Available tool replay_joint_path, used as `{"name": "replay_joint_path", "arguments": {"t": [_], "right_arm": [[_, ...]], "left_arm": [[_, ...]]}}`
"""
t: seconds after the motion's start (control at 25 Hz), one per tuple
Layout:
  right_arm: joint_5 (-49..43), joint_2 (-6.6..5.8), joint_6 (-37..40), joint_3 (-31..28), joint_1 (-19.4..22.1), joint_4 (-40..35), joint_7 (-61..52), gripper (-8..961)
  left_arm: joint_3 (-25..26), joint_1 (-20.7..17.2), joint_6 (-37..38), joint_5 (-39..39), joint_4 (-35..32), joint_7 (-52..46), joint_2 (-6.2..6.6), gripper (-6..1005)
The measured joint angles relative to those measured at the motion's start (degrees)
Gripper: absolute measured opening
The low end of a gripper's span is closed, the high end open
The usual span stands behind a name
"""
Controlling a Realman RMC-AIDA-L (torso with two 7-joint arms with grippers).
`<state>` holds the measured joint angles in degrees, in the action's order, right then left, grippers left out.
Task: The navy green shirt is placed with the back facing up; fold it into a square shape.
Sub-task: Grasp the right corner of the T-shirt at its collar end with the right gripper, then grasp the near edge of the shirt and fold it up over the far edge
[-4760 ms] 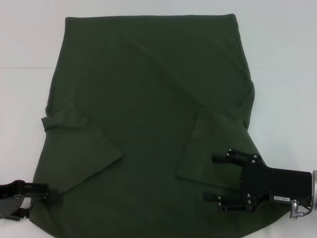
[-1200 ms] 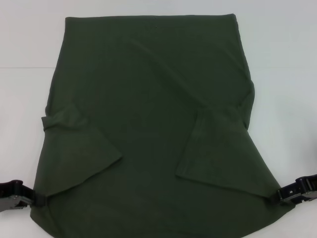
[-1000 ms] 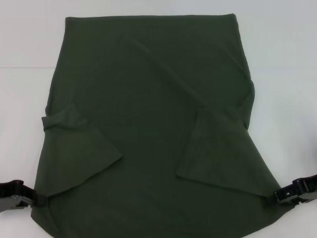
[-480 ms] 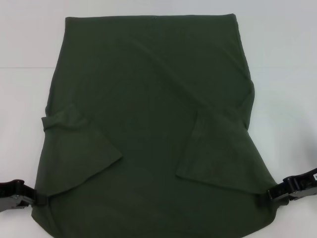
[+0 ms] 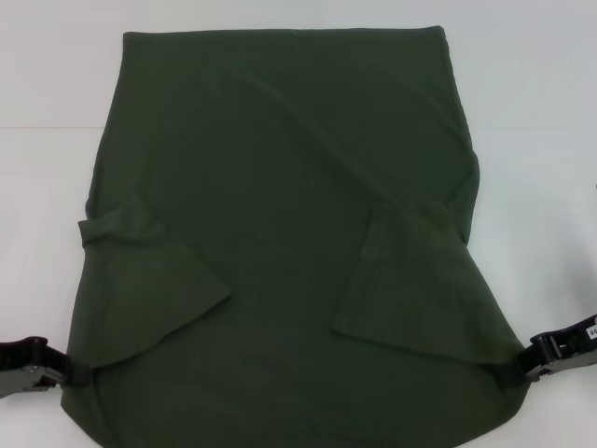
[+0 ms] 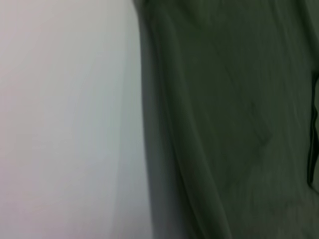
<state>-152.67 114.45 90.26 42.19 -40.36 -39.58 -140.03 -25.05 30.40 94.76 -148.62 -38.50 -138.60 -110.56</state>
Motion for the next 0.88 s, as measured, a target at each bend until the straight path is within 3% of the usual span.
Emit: {"name": "replay_joint_path", "arguments": {"t": [0.2, 0.4, 0.6, 0.88], "right_arm": [[0.05, -0.07, 0.06, 0.00, -0.07, 0.03, 0.17, 90], [0.23, -0.65, 2.97, 0.00, -0.32, 0.02, 2.52, 74], [-0.11, -1.32, 10.73, 0.00, -0.13, 0.00, 9.42, 64], [-1.80, -2.26, 19.11, 0.55, 1.87, 0.04, 17.69, 65]], "left_arm": [[0.00, 0.10, 0.47, 0.01, 0.05, 0.00, 0.00, 48], [-0.01, 0.15, 2.09, 0.01, 0.32, 0.04, 0.28, 48], [-0.24, 0.15, 8.63, -0.19, 1.81, 1.99, 1.14, 48], [-1.33, -1.42, 18.41, -1.36, 2.97, 4.21, 1.23, 49]]}}
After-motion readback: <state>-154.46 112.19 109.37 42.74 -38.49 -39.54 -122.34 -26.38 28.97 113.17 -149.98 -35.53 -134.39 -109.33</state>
